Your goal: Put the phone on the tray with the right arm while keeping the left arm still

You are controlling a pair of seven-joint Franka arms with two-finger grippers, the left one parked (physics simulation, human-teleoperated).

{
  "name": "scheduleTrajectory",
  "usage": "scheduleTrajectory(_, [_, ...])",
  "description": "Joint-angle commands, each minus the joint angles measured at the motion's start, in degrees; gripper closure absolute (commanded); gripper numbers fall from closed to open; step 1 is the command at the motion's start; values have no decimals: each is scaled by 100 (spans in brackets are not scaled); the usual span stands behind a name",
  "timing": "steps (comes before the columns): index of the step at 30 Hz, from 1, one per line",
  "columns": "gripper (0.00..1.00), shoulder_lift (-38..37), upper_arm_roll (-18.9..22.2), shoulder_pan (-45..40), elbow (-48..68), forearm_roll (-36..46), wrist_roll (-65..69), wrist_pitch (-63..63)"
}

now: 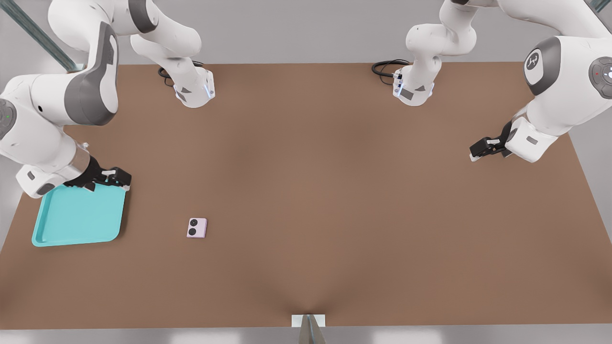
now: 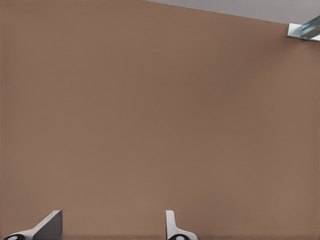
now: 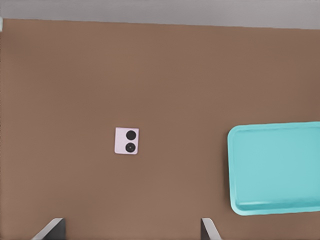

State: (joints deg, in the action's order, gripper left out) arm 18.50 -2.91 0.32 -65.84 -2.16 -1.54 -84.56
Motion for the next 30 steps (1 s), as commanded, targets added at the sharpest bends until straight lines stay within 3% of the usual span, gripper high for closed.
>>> scheduleTrajectory(1, [0, 5, 1, 3, 1, 67, -66, -105])
scheduleTrajectory(7, [0, 954, -52, 399, 19, 23, -936, -1062])
scheduleTrajectory(12, [0, 2350, -52, 671, -121, 49, -1490, -2530])
scheduleTrajectory(16, [0, 2378, -60, 671, -1018, 67, -1745, -2996])
scheduleTrajectory(20, [0, 2255, -394, 215, -1880, 50, -1666, -3655])
scheduleTrajectory(21, [0, 2264, -605, -23, -1968, 32, -1657, -3743])
scheduleTrajectory(30, [0, 2466, -658, -129, -2469, 5, -1472, -4561])
